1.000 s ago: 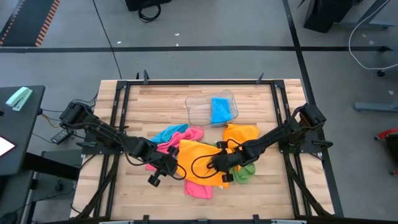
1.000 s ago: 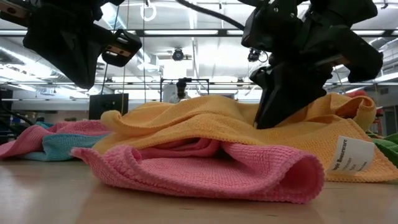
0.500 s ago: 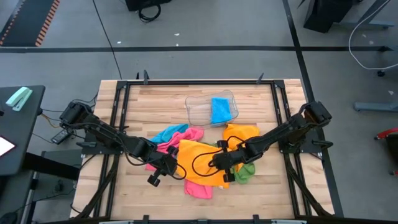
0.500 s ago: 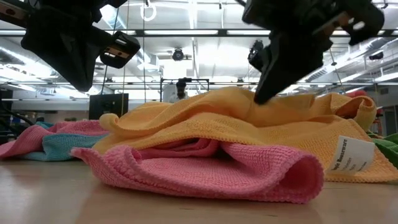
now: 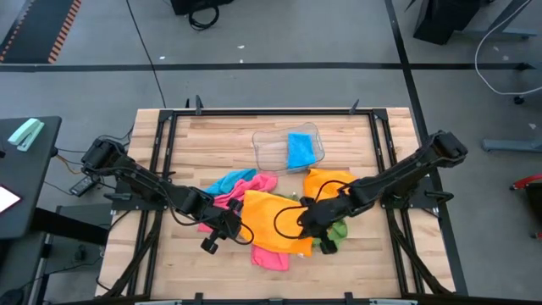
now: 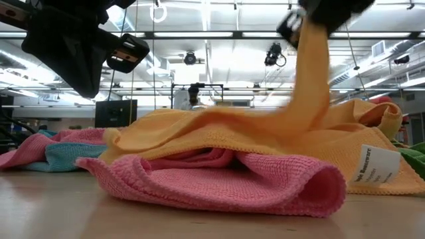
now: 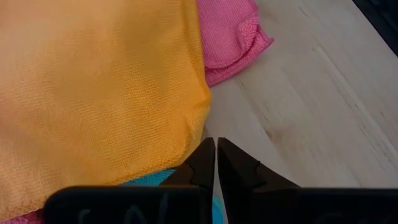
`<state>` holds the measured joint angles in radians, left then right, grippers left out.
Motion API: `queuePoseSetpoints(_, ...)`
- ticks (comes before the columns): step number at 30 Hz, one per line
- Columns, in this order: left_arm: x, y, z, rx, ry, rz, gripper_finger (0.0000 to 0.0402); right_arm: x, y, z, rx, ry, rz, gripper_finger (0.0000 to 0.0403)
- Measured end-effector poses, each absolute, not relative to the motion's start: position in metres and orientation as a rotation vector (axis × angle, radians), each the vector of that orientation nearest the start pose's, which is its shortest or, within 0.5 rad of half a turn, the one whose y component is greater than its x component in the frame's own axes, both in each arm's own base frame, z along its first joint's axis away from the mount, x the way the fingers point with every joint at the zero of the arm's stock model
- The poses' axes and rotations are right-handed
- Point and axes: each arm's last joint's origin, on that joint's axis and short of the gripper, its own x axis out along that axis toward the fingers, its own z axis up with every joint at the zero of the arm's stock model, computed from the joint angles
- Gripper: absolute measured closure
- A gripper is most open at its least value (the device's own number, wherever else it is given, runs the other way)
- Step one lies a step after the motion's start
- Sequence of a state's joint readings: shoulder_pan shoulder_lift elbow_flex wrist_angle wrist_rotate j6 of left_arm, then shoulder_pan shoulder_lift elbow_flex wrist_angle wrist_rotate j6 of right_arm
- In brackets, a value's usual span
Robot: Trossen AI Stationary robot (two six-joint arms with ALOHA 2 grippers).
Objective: Fold microfiber towels
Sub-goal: Fold the left yellow microfiber cloth
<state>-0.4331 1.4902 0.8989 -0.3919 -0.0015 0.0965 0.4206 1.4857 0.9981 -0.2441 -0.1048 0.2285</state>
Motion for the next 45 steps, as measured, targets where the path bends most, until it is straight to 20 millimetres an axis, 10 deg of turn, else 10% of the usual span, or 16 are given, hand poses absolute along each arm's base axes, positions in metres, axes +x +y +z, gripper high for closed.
queuePoseSetpoints(5, 0.264, -0.118, 0.2, 0.335, 0.941, -0.361, 0.0375, 0.279, 0.143, 0.248, 0.117, 0.748, 0.455, 0.0402)
queuePoseSetpoints(33, 0.261, -0.118, 0.198, 0.308, 0.979, -0.313, 0.0348, 0.284, 0.19, 0.133, 0.089, 1.151, 0.322, 0.0399)
queuePoseSetpoints(45, 0.252, -0.141, 0.199, 0.403, 0.927, -0.342, 0.0287, 0.274, 0.178, 0.15, 0.164, 1.22, 0.21, 0.0283)
